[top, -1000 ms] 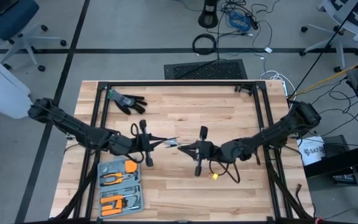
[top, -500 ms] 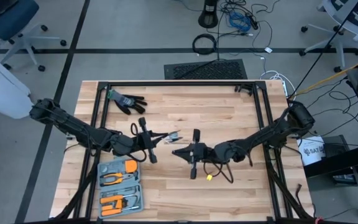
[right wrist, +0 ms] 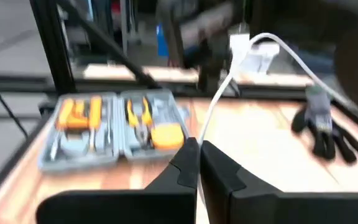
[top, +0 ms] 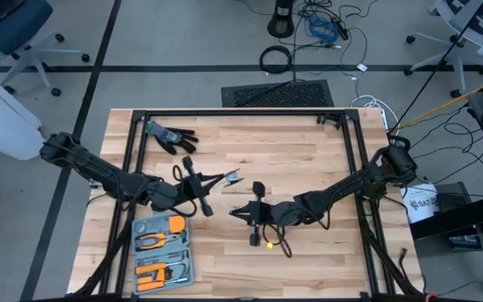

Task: Coil cords
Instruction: Uncoil the white cable wire from the spool

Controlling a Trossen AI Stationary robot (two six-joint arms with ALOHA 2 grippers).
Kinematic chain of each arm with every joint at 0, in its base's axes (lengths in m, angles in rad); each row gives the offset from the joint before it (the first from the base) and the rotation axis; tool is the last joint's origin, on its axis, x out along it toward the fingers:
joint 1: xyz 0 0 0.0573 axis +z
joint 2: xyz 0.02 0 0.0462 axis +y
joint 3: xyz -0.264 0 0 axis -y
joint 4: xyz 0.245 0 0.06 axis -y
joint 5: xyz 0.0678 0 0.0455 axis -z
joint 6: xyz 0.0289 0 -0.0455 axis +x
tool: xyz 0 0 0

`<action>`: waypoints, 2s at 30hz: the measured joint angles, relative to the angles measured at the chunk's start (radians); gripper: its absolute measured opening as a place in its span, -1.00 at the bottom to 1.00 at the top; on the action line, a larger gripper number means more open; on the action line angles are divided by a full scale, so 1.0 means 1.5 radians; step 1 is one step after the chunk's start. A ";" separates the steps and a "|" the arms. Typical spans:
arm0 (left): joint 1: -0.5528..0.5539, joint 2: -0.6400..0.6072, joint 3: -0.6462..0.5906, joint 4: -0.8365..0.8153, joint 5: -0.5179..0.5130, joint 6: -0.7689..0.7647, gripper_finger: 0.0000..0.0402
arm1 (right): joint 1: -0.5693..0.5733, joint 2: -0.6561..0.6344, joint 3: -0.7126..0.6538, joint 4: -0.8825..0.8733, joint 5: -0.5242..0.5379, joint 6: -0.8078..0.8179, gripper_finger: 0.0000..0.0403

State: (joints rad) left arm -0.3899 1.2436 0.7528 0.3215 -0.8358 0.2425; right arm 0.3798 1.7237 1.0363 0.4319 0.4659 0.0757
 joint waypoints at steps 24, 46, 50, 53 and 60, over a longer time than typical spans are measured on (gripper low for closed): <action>-0.078 -0.085 0.013 0.003 -0.005 -0.001 -1.00 | -0.046 -0.044 0.000 -0.438 -0.003 0.099 -0.98; -0.089 -0.090 0.013 -0.019 0.055 -0.018 -1.00 | -0.009 -0.137 0.000 -0.346 -0.053 0.021 -0.23; -0.088 -0.089 0.013 -0.018 0.081 -0.018 -1.00 | 0.003 -0.137 0.000 -0.273 0.005 -0.012 -0.17; -0.087 -0.089 0.013 -0.018 0.084 -0.018 -1.00 | 0.007 -0.131 0.000 -0.220 0.005 -0.036 -0.12; -0.087 -0.089 0.013 -0.017 0.084 -0.017 -1.00 | 0.008 -0.112 0.000 -0.175 0.000 -0.043 -0.10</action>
State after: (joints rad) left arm -0.5204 1.1103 0.7727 0.2955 -0.7101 0.2169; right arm 0.3916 1.5550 1.0359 0.1687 0.4658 0.0108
